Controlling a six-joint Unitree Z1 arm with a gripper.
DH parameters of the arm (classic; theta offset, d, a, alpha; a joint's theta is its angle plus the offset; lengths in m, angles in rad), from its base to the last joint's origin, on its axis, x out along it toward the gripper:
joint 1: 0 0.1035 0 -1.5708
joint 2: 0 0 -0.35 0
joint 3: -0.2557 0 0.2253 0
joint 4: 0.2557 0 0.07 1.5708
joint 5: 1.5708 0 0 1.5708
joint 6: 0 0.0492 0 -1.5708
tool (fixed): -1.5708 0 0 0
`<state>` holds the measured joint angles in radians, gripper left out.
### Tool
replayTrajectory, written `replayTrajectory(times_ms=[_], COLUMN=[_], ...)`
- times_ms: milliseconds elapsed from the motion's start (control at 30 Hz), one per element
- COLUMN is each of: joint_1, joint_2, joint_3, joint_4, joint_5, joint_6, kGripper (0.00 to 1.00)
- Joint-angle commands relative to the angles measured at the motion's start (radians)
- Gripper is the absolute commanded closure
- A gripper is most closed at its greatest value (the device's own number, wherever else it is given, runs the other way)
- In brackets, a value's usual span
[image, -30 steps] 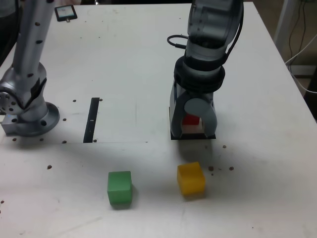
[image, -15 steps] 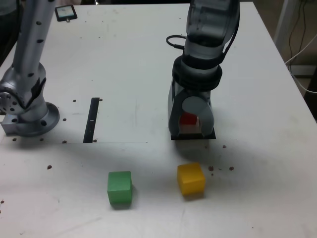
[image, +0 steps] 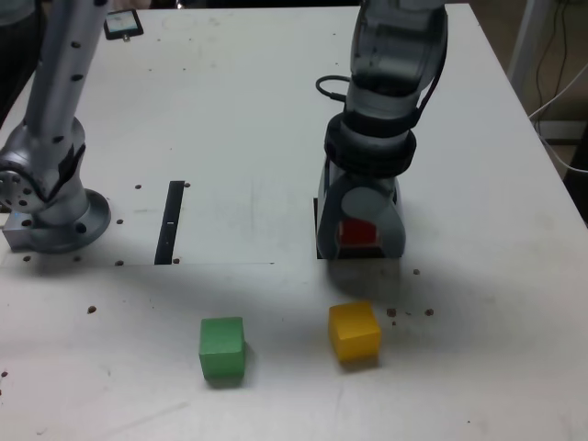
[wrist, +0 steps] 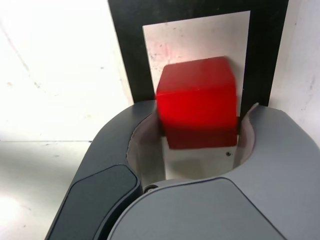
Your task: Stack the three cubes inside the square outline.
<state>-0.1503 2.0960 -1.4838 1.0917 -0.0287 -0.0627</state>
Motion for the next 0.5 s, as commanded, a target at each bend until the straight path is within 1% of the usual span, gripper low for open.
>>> replayTrajectory(times_ms=[0,133,333,467], joint_1=[0.003,0.005,0.006,0.005], joint_2=[0.005,0.002,-0.021,-0.050], joint_3=[0.002,0.006,0.012,0.020], joint_4=[-0.004,-0.007,-0.004,0.010], joint_5=[-0.001,0.004,0.013,0.013], joint_6=[0.004,0.004,0.003,-0.002], kGripper=[0.21,0.17,0.03,0.01])
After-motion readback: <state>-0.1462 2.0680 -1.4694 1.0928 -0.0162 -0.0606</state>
